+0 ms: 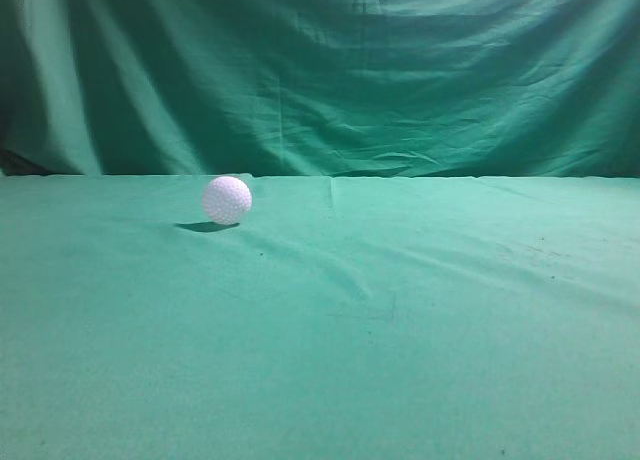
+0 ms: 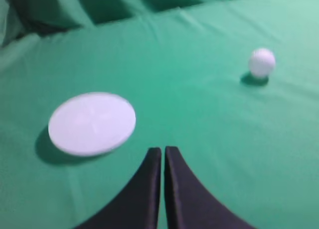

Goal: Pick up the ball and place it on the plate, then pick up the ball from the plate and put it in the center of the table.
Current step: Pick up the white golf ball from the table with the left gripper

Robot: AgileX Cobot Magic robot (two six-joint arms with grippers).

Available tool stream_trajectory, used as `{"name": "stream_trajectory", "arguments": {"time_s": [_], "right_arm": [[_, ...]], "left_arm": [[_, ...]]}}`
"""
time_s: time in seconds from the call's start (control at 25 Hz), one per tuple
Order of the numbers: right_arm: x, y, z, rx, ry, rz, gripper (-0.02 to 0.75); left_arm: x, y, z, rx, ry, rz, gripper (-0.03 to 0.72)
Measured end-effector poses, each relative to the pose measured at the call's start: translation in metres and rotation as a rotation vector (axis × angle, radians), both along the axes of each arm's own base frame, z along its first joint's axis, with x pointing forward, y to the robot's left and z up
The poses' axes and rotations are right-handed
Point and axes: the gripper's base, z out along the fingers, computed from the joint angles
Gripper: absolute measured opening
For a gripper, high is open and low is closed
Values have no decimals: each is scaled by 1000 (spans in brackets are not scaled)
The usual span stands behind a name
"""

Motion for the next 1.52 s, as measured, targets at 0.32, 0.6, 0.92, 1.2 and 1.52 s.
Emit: {"name": "stream_trajectory", "arguments": {"time_s": [0.32, 0.6, 0.92, 1.2, 1.52], "right_arm": [[0, 0, 0, 0, 0, 0, 0], [0, 0, 0, 0, 0, 0, 0], [0, 0, 0, 0, 0, 0, 0], [0, 0, 0, 0, 0, 0, 0], [0, 0, 0, 0, 0, 0, 0]], "left_arm": [[2, 4, 21, -73, -225, 44, 0], [-1, 10, 40, -387, -400, 87, 0], [-1, 0, 73, -302, -97, 26, 0], [24, -6, 105, -237, 157, 17, 0], [49, -10, 97, -237, 275, 34, 0]]}}
